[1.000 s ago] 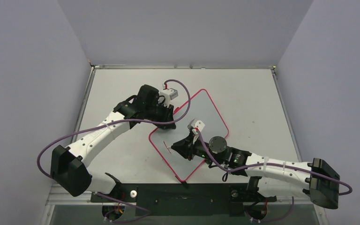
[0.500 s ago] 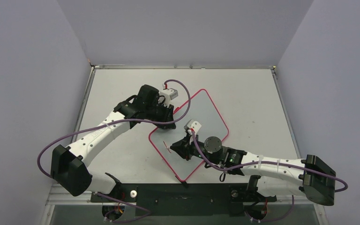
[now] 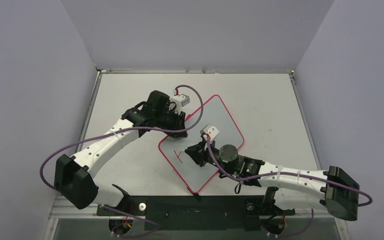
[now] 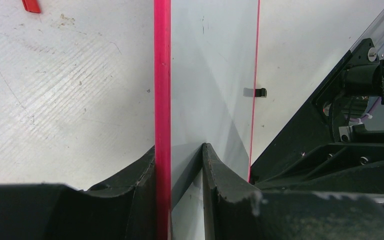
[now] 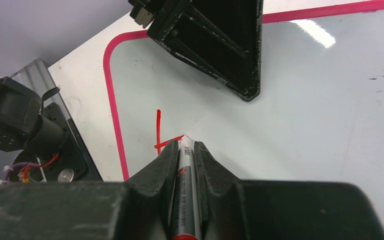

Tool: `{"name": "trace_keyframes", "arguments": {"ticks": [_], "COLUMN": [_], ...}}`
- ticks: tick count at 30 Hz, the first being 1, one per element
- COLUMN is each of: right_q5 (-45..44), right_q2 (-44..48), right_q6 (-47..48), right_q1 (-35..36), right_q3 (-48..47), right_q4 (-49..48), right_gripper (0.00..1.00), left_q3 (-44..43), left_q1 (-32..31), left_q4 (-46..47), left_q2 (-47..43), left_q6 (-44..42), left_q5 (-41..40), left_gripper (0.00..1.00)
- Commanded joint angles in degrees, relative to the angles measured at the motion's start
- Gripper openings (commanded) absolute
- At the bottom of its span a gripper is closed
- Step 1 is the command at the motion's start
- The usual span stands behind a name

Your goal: Write a sentence on the whiteboard

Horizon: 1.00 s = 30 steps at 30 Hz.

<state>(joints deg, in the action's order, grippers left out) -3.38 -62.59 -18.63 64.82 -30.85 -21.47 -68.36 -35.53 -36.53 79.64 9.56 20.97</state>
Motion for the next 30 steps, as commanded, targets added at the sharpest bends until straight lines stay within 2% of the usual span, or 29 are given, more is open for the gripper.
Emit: {"name": "trace_keyframes", "arguments": {"ticks": [1,12,30], "right_q5": [-4.72,-1.21,-1.96], "right_q2": [0.26,6.14,-3.21], "right_q6": [1.53,0.74,1.52], "right_q1": [-1.11,-1.02,-1.10], "right_q3": [-2.61,-4.26,-11.29], "right_q4": [4.46,4.52,3.75], "right_gripper": [0.00,0.00,0.00], "left_q3": [1.80,1.77,1.91], "left_q1": [-0.57,-0.59,-0.59], "left_q4": [-3.07,-3.08,-2.87], "left_q2": [1.42,1.59,1.51], "left_q6": [-7.97,-7.83,-7.93], "left_q5": [-12.44,-12.29,-12.47], "left_gripper": [0.00,0.00,0.00]}}
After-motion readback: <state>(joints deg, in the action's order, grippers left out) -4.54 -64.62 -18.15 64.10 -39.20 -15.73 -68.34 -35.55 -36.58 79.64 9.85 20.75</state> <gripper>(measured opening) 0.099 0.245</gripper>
